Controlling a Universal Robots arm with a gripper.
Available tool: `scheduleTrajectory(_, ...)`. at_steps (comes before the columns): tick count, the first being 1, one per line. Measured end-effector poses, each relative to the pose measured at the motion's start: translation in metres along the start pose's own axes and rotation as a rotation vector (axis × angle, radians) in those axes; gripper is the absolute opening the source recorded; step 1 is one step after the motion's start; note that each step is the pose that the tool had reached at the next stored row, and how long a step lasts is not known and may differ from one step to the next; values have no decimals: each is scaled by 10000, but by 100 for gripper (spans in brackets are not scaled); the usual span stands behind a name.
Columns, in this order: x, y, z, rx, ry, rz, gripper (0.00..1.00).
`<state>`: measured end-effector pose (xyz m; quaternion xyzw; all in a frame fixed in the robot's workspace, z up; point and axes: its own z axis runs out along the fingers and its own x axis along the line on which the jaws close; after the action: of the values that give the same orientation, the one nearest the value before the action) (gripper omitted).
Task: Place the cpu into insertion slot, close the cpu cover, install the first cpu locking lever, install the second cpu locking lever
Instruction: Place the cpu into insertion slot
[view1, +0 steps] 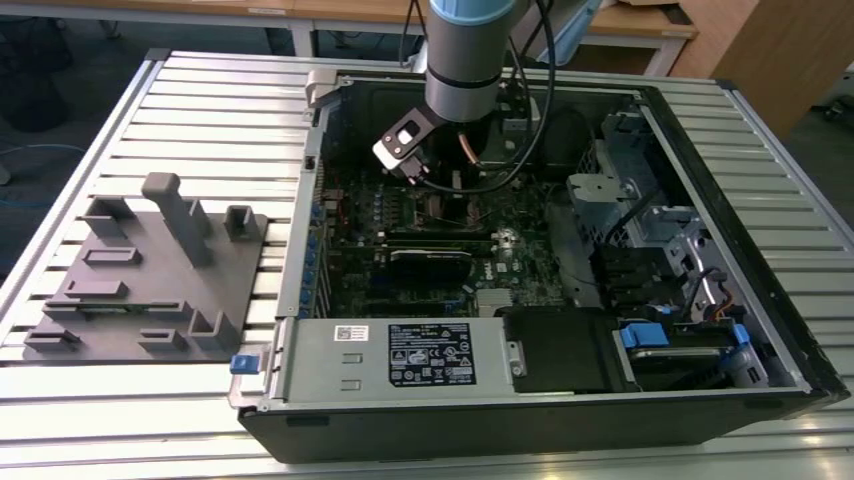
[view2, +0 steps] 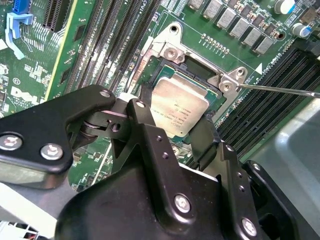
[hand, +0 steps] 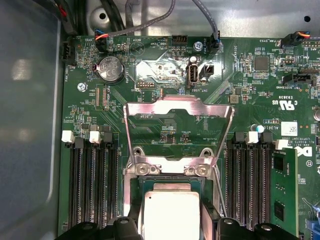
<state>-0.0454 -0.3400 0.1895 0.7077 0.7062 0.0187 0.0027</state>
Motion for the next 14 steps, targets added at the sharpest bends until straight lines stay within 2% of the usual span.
scheduleTrajectory(3,3,2,6,-12,17,-1,55)
scheduleTrajectory(4,2,2,6,-10,15,0,60)
scheduleTrajectory(8,1,0,-6,-1,3,0,60)
scheduleTrajectory(14,2,3,-94,-2,2,1,60)
